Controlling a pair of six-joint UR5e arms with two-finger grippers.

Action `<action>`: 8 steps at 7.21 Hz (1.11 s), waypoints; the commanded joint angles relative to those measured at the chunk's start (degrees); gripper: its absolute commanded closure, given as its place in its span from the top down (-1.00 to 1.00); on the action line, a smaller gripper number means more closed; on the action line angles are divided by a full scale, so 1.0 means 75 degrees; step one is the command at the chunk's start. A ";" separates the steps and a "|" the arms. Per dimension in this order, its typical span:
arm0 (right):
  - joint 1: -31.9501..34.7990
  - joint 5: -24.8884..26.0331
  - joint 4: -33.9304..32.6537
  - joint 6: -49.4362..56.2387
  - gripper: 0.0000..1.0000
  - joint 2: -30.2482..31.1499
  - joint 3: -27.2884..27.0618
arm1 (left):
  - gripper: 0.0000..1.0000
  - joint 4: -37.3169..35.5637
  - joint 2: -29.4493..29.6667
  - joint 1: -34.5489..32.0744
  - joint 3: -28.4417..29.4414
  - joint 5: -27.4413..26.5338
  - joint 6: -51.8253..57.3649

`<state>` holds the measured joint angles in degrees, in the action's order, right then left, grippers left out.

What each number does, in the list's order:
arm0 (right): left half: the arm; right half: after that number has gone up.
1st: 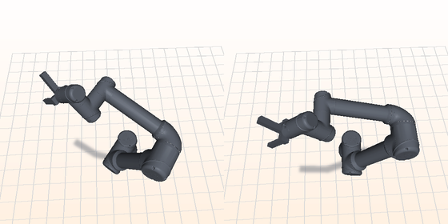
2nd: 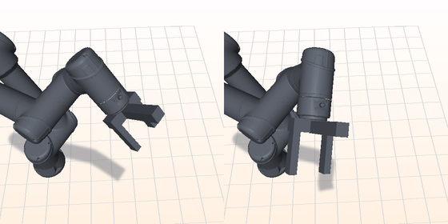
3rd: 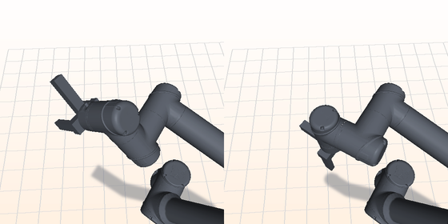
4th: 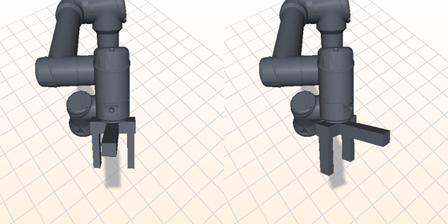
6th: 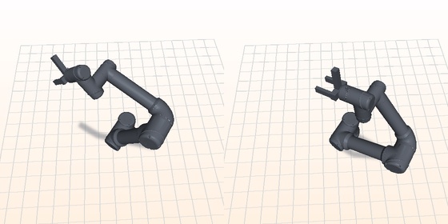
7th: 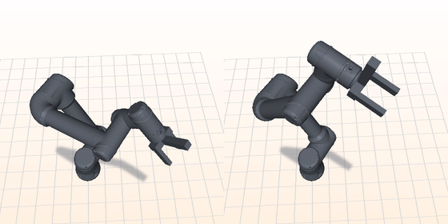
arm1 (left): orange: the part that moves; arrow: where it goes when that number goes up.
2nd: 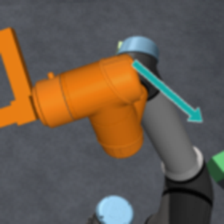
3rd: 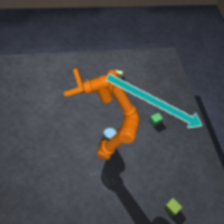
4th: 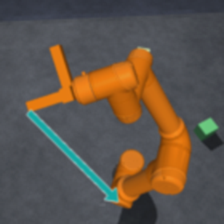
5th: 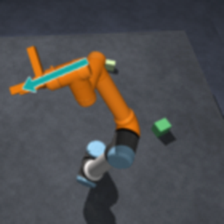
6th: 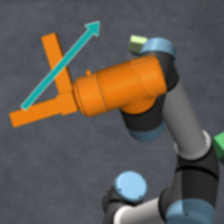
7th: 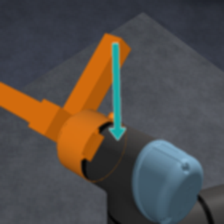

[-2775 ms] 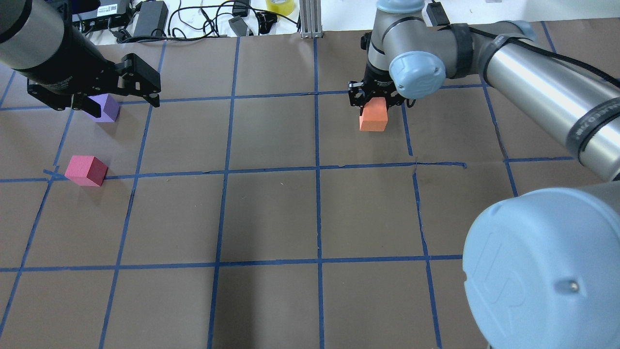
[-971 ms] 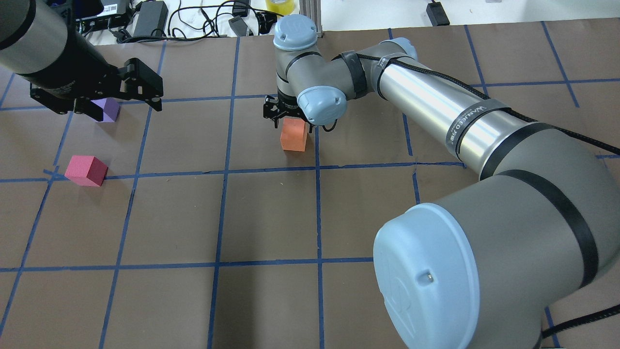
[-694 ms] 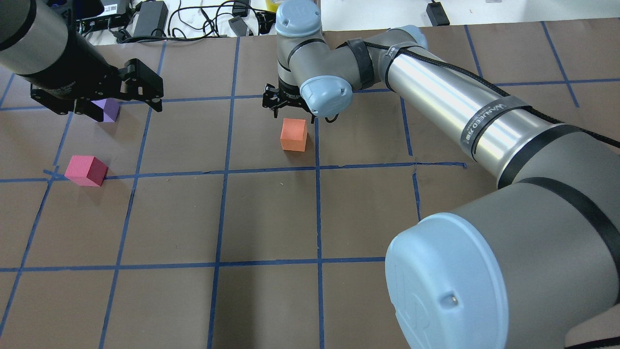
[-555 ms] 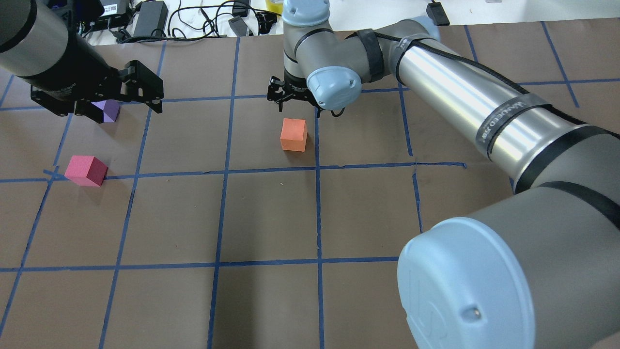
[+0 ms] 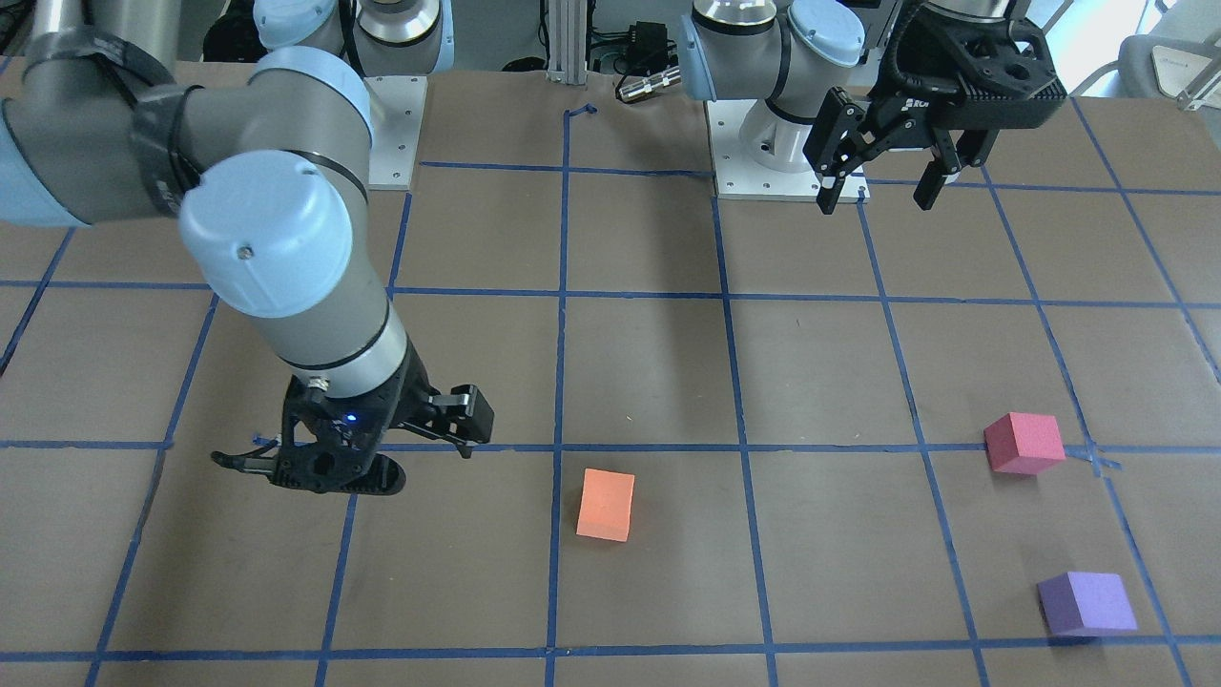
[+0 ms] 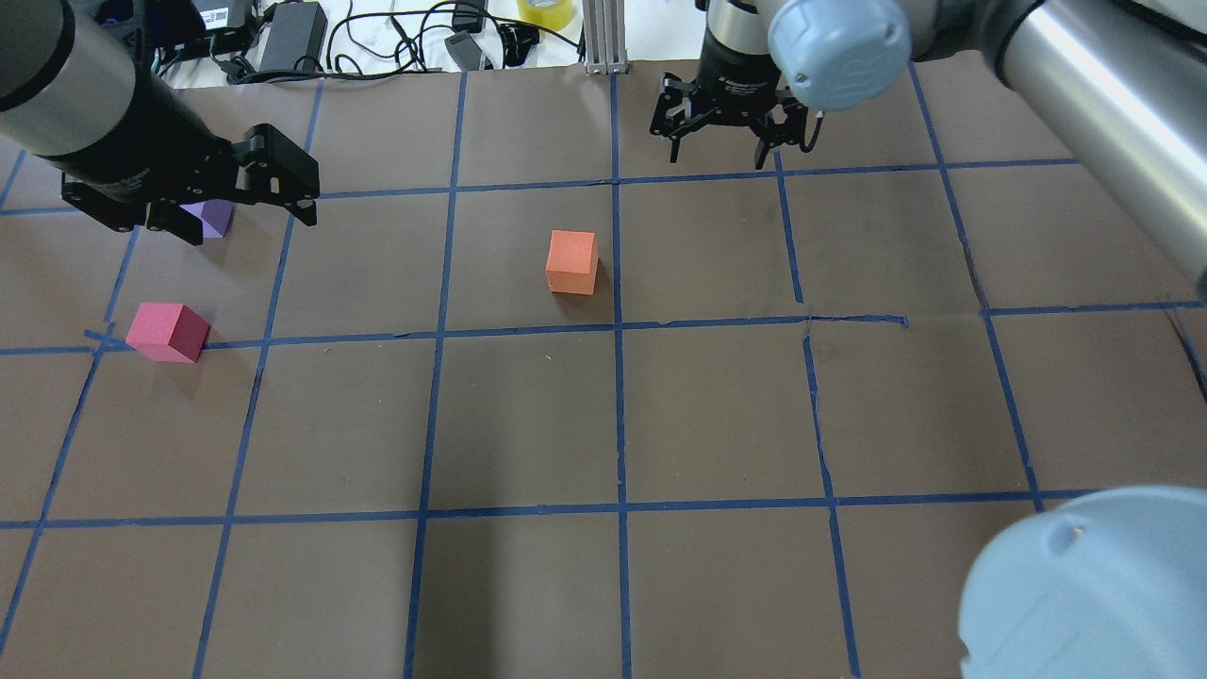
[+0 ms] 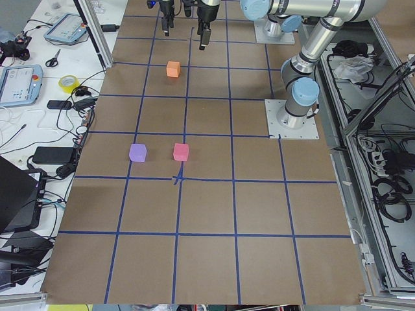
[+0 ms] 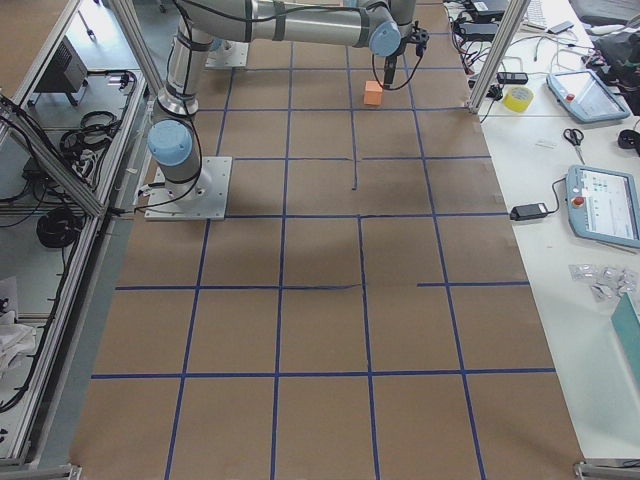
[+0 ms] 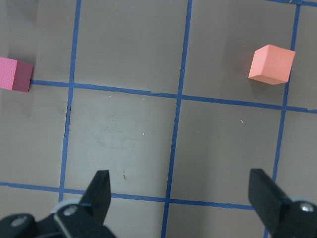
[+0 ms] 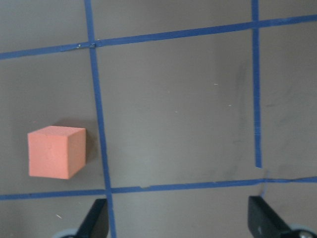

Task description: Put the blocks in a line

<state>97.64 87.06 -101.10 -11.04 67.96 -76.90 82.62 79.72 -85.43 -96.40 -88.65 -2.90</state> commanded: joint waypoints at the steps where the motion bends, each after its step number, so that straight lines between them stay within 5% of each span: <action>1: -0.0536 0.0671 0.0132 0.1502 1.00 0.1536 -0.1283 | 1.00 0.0000 -0.0001 0.0000 -0.0002 0.0007 0.0000; 3: -0.0948 0.0696 0.0984 0.1532 1.00 0.2456 -0.1641 | 1.00 0.0000 0.0000 0.0000 -0.0002 0.0007 0.0000; 8: -0.0937 0.0485 0.1339 0.1602 1.00 0.2832 -0.1723 | 1.00 0.0000 0.0011 0.0000 -0.0002 0.0007 0.0000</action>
<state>90.63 90.73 -91.44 1.14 88.38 -89.70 82.62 79.84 -85.43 -96.41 -88.59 -2.90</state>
